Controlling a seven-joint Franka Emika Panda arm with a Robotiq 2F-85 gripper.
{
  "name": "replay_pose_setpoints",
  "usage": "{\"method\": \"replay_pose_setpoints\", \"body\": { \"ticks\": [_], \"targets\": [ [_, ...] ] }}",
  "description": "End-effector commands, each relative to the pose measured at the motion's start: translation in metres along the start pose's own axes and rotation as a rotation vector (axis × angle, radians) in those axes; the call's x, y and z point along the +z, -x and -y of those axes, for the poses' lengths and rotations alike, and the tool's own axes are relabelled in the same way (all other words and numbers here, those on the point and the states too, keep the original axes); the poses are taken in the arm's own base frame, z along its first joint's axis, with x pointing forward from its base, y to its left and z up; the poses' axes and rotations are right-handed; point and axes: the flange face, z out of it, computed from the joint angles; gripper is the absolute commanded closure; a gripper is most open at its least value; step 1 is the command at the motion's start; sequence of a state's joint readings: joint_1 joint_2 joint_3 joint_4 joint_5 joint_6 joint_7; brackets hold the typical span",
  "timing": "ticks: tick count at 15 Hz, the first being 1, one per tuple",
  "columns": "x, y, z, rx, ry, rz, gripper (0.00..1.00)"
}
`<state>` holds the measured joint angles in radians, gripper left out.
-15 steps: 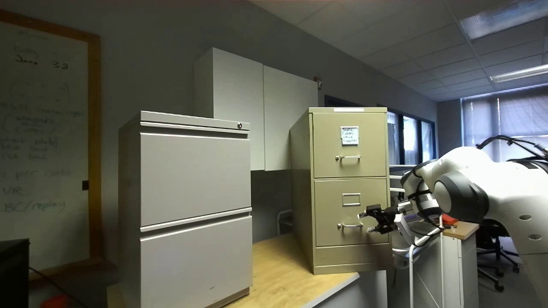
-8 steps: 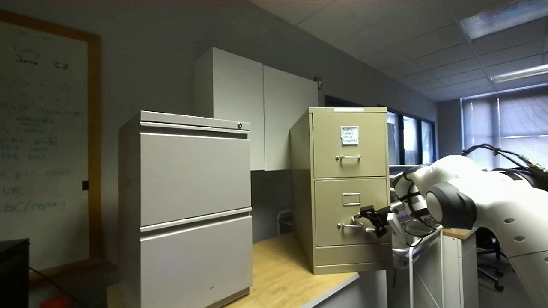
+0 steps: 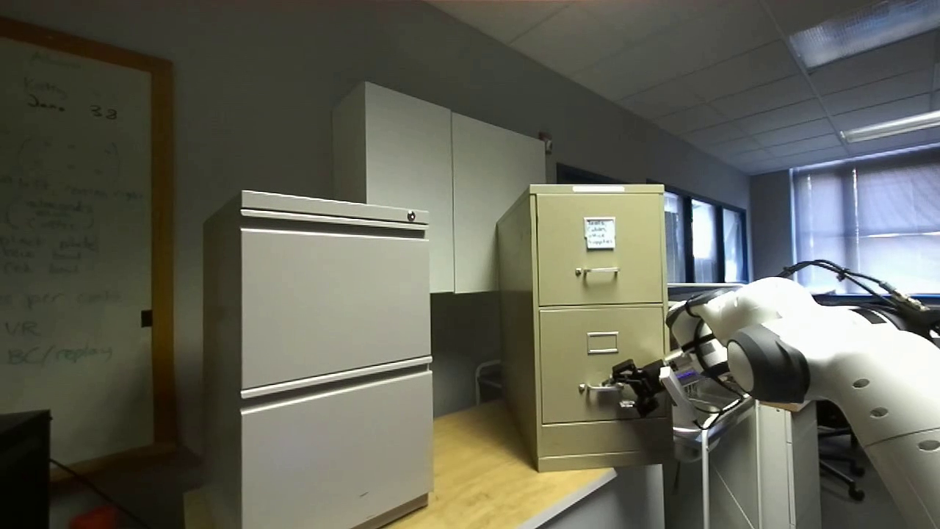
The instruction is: Open the bottom drawer
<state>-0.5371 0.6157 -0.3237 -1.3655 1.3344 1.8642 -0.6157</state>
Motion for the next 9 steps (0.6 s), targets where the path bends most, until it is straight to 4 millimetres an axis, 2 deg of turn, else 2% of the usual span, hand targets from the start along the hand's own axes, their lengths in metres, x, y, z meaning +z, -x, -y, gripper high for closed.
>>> {"method": "replay_pose_setpoints", "body": {
  "ticks": [1,5,6,7,9],
  "targets": [
    [0.001,0.002,0.022,0.014,0.101,0.050,0.55],
    [0.006,0.023,0.081,-0.008,0.227,0.107,0.86],
    [0.016,0.031,0.091,-0.017,0.281,0.125,0.93],
    [0.025,0.036,0.098,-0.032,0.318,0.139,0.93],
    [0.045,0.046,0.103,-0.061,0.379,0.155,1.00]
  ]
}}
